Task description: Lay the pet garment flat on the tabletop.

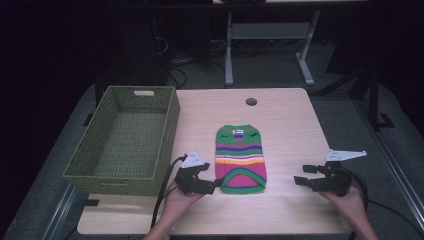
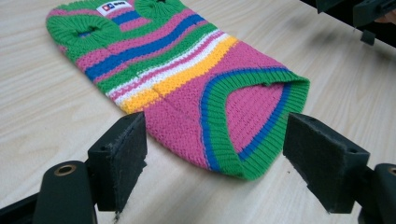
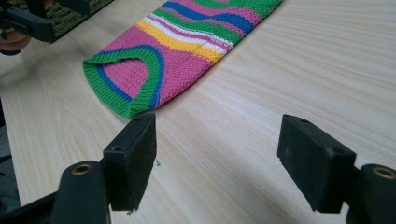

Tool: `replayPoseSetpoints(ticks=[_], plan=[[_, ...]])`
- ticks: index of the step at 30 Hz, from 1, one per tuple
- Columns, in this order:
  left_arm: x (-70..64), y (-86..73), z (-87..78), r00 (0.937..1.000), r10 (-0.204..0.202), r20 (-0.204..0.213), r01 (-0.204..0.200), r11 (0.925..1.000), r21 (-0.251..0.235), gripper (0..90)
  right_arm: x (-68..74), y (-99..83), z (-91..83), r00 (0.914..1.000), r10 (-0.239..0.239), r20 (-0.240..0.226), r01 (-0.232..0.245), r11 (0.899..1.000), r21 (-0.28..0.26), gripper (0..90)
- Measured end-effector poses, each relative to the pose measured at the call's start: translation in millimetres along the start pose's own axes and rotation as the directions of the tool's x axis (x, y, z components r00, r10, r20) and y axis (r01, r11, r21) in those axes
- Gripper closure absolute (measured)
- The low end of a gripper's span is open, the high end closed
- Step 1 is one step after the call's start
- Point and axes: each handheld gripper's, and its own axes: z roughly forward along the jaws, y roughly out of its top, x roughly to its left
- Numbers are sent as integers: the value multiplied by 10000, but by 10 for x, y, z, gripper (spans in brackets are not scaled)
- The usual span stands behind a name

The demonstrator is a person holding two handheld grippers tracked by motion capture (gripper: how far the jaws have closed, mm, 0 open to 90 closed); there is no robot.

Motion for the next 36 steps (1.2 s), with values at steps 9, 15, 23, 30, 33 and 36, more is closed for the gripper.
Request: replayPoseSetpoints(ticks=[9, 15, 23, 30, 33, 36], plan=[[-45, -105, -77, 10000, 80, 33, -81, 9999, 105, 209, 28, -114, -81, 10000, -39, 30, 39, 10000, -23, 271], [-72, -159, -141, 9998, 205, -48, -204, 9997, 168, 205, 45, -214, -122, 9999, -55, 100, 56, 9999, -131, 271], [-84, -220, -227, 9999, 86, -133, -86, 10000, -50, 206, 89, -290, -170, 9998, -55, 207, 59, 9997, -225, 271], [-97, -289, -324, 9999, -59, -109, 57, 9998, -206, 205, 139, -355, -215, 9993, -77, 353, 87, 9995, -309, 265], [-115, -351, -359, 9999, -117, -114, 113, 9993, -366, 205, 194, -391, -233, 9990, -31, 436, 50, 9990, -436, 260], [-164, -409, -360, 9999, -13, -133, 8, 9993, -370, 208, 235, -447, -238, 9989, -74, 458, 110, 9968, -789, 256]])
